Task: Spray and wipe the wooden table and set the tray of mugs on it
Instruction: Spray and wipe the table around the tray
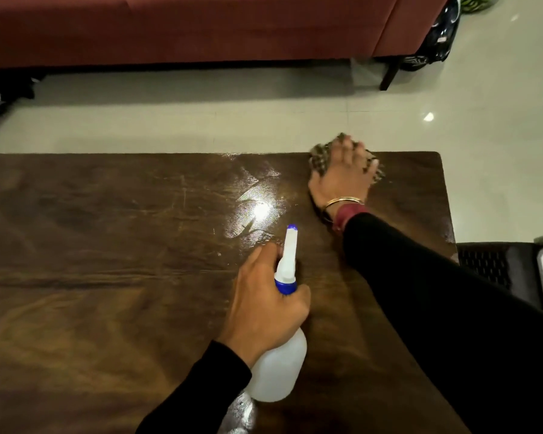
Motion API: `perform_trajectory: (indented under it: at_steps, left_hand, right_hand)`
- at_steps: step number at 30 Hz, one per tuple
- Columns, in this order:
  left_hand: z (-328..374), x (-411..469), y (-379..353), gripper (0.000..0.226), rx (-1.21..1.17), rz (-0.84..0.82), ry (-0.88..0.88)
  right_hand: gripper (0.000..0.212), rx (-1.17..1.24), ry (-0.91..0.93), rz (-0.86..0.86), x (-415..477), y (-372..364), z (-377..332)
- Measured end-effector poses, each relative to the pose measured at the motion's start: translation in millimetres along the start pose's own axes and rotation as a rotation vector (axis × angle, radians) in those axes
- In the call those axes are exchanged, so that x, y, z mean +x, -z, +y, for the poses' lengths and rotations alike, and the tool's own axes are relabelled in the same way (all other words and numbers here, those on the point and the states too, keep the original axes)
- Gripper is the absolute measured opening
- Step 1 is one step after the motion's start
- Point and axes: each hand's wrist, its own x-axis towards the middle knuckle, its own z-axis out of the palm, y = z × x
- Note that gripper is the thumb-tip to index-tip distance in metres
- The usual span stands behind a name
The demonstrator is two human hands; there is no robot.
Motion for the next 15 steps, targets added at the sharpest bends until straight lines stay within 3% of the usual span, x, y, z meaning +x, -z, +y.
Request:
perform_trajectory:
  at_steps: [4, 7, 11, 15]
  left_hand:
    - [-2.4, 4.1, 1.4, 0.02, 0.001, 0.037, 0.016]
    - [-2.5, 12.0, 8.7, 0.021, -0.001, 0.019, 0.037]
    - [-8.3, 12.8, 19.7, 0.021, 0.003, 0.059, 0.048]
    - [-27.0, 4.9, 31.4, 0.022, -0.004, 0.062, 0.05]
  right_hand:
    - [0.089, -0.078, 0.454, -0.075, -67.5, -32.2, -51.4]
    - [0.075, -0.052, 0.696, -0.085, -112.2, -41.0, -26.9]
    - [0.089, -0.036, 0.437, -0.092, -73.6, -19.7, 11.5]
    - [0.084, 0.005, 0.182, -0.08, -11.7, -2.8, -41.7]
